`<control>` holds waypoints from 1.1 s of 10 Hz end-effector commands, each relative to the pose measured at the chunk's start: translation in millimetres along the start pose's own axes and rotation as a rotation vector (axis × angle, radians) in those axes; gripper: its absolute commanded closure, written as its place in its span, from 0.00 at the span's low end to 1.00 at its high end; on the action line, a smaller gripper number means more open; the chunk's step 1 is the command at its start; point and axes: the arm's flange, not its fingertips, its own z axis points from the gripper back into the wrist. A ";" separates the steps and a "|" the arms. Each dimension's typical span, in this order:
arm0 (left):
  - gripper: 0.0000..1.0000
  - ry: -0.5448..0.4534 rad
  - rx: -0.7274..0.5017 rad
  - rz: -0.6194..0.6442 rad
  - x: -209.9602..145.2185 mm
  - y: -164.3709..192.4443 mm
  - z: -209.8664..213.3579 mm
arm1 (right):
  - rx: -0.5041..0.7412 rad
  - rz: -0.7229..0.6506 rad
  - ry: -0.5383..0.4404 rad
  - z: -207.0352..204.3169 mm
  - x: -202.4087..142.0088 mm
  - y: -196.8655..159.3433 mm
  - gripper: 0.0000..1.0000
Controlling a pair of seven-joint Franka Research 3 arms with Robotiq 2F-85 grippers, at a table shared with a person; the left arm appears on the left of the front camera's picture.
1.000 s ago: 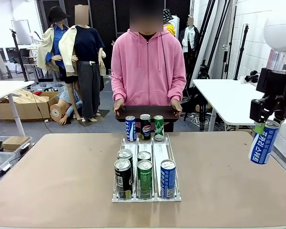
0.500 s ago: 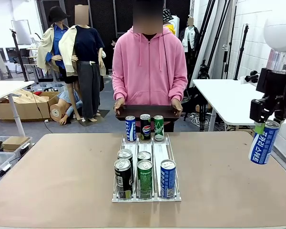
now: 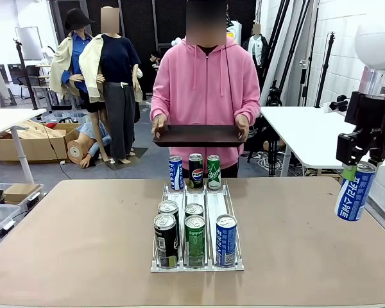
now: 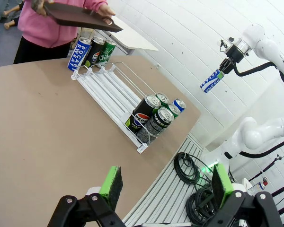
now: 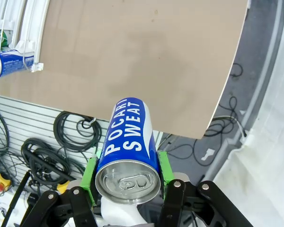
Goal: Retrieve and hand over the desired beverage to the person.
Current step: Place the picked can on the Handle tray extended by the person.
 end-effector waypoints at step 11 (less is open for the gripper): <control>0.00 -0.013 -0.010 -0.005 0.5 -1.8 1.7 | -0.001 -0.010 -0.002 1.0 -2.0 0.3 1.00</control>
